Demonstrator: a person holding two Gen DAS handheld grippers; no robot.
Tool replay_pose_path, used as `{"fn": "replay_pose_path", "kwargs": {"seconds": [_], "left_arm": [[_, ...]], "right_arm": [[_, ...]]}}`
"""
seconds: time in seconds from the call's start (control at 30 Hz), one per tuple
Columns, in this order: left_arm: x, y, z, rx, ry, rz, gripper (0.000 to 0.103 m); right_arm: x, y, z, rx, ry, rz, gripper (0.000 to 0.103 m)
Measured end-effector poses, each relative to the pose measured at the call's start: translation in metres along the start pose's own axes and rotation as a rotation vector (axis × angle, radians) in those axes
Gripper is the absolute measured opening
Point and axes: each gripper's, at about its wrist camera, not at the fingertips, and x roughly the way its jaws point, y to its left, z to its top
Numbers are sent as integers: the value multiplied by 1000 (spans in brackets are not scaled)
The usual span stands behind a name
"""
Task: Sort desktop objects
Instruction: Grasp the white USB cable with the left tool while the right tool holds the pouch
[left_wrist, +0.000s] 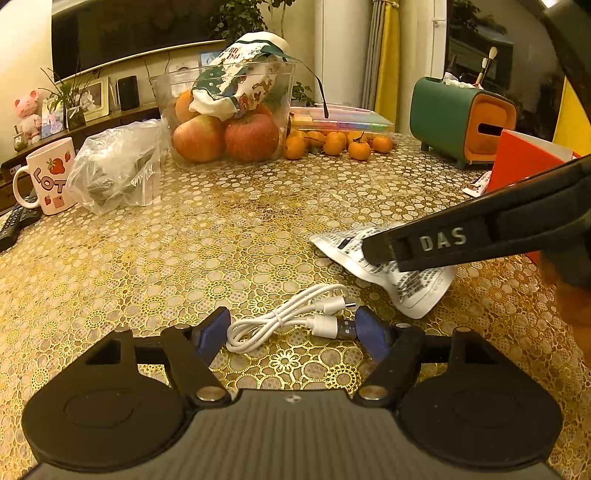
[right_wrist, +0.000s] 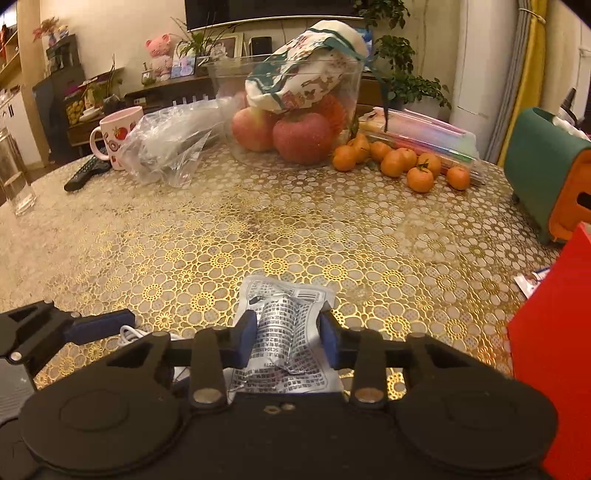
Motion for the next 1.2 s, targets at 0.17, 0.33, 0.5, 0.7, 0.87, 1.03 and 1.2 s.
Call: {"fn": "replay_pose_path", "kwargs": {"seconds": [0.17,0.33,0.5,0.7,0.87,1.03,1.2], "left_arm": [[-2,1,-1,-10,8,-2,73],[-5,0,-2,-8,12,-8,71],[-11,-1,-2,-10,11,-11,70],[-21,-1,-1,-6,0,-7,69],[-32,-2,0,-12,-10,-15,69],[-44,-6,0,-11,-17,-31,68],[-56,-9,1,-18,-23,-40,59]], "right_arm": [[-12,-5,-2,26,-15,6,36],[-24,-9,-4,44,-25,1,36],[-38,-12,-9,65,-29,-1,36],[-57,-13,-16,77,-39,-2,36],[-72,-14,-21,83,-49,-2,36],[-85,-17,-24,98,-56,-7,36],[-100,-19,-26,111,-70,-7,36]]}}
